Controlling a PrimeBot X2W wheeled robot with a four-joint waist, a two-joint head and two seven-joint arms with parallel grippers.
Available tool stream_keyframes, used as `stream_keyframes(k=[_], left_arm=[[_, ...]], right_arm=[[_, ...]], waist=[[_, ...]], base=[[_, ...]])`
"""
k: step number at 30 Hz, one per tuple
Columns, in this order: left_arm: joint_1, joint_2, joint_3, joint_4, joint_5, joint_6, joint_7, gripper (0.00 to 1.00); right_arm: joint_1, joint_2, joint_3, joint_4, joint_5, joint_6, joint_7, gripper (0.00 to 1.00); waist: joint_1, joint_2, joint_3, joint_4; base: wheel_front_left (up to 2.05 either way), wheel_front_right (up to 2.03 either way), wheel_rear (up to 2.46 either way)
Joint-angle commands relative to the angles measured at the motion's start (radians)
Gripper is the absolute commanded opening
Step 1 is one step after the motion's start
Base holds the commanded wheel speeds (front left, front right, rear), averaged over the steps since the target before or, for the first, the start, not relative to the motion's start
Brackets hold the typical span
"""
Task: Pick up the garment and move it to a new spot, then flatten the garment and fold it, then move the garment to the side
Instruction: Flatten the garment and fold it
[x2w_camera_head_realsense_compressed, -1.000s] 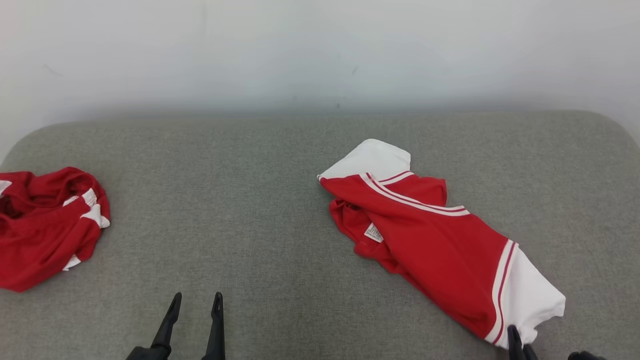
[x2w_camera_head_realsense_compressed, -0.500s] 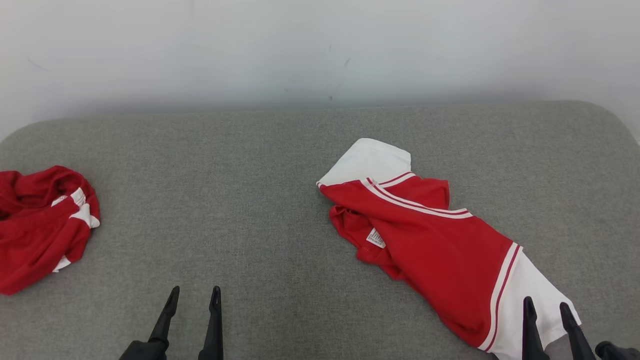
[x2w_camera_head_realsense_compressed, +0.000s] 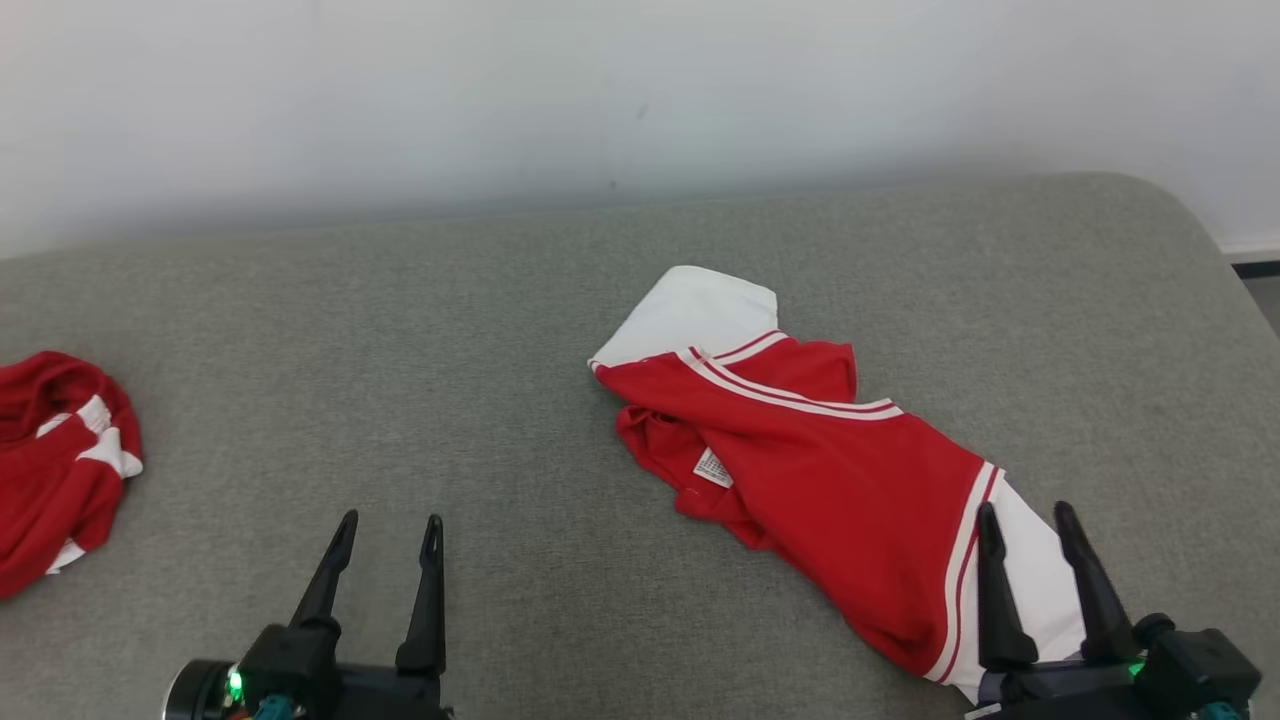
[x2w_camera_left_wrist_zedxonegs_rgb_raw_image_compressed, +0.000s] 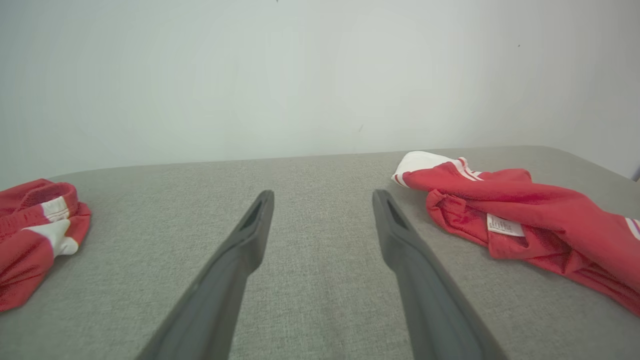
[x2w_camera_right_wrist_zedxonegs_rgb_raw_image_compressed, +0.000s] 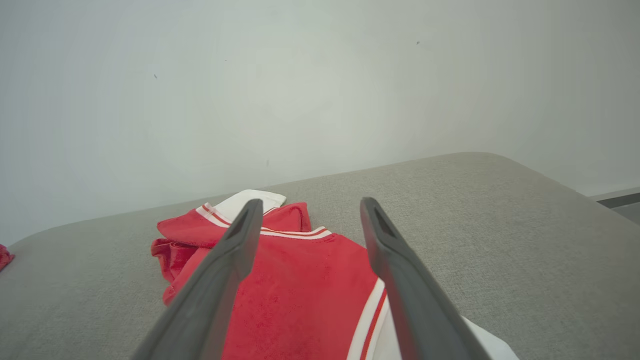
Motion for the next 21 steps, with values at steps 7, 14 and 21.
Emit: stream_keyframes(k=[7, 14, 21], left_arm=[[-0.128, 0.015, -0.048, 0.086, 0.034, -0.018, -0.003, 1.0], [-0.247, 0.046, -0.157, 0.205, 0.021, -0.018, -0.003, 1.0], [-0.381, 0.094, -0.266, 0.343, -0.021, -0.018, -0.003, 1.0]], right_arm=[[-0.042, 0.002, 0.042, 0.044, 0.019, 0.001, -0.001, 1.0], [-0.085, 0.003, 0.053, 0.064, 0.028, 0.001, -0.001, 1.0], [-0.116, 0.002, 0.075, 0.069, 0.049, 0.001, -0.001, 1.0]], waist=[[0.0, 0.0, 0.056, -0.072], [0.0, 0.0, 0.095, -0.132], [0.0, 0.0, 0.146, -0.202]], base=[[0.0, 0.0, 0.0], [0.0, 0.0, 0.0], [0.0, 0.0, 0.0]])
